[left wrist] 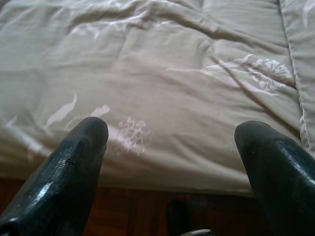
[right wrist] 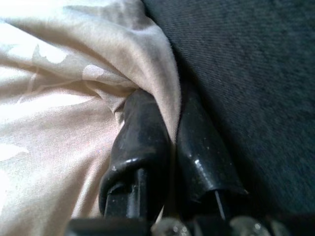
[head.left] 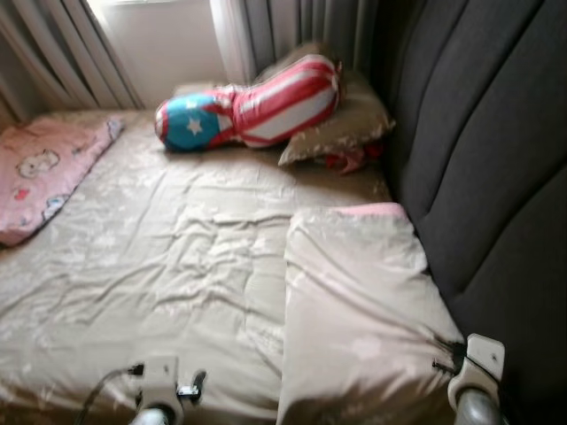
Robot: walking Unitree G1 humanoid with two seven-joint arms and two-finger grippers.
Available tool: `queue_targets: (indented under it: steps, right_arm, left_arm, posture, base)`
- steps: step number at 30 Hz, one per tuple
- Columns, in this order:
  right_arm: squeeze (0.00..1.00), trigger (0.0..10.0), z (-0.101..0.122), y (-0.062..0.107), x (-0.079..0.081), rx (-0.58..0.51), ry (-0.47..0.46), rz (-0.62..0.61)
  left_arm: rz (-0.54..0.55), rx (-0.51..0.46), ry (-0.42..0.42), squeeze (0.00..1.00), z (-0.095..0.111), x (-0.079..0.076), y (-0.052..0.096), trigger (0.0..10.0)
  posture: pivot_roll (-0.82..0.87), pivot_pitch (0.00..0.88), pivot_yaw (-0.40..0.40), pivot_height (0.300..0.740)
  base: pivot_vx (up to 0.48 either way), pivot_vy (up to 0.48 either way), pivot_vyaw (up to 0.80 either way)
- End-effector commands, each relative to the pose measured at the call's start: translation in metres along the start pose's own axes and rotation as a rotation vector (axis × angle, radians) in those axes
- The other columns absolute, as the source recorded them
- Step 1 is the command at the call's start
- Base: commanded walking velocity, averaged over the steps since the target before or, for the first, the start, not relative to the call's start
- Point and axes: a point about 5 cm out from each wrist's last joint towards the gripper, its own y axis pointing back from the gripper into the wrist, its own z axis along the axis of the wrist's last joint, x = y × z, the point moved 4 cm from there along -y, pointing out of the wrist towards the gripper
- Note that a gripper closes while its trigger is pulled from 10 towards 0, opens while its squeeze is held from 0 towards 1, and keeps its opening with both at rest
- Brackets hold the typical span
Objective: Clean up the room
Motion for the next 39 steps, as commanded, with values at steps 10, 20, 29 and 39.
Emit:
queue_targets:
  steps: [10,20,29,39]
  right_arm:
    - [0.48,10.0,0.023,-0.003,0.018,-0.092,0.014,0.082]
    - [0.00,10.0,0.021,0.003,0.044,-0.130,0.168,0.218]
    - [0.00,10.0,-0.027,0.017,0.064,0.044,0.242,0.361]
    - [0.00,10.0,-0.056,0.024,0.049,0.166,0.125,0.278]
  left_arm:
    - [0.026,0.054,-0.003,0.00,-0.012,0.014,0.005,10.0]
    - [0.014,0.075,0.020,0.00,-0.015,0.010,0.005,10.0]
    - [0.010,0.105,0.020,0.00,-0.015,0.005,0.001,10.0]
    - [0.008,0.156,-0.012,0.00,-0.019,0.007,0.000,10.0]
  posture:
    - [-0.10,0.000,-0.008,0.740]
    - [-0.10,0.000,-0.007,0.740]
    - [-0.11,0.000,0.003,0.740]
    - [-0.11,0.000,0.012,0.740]
  base:
    - [0.000,0.000,0.00]
    - [0.000,0.000,0.00]
    - [0.000,0.000,0.00]
    - [0.000,0.000,0.00]
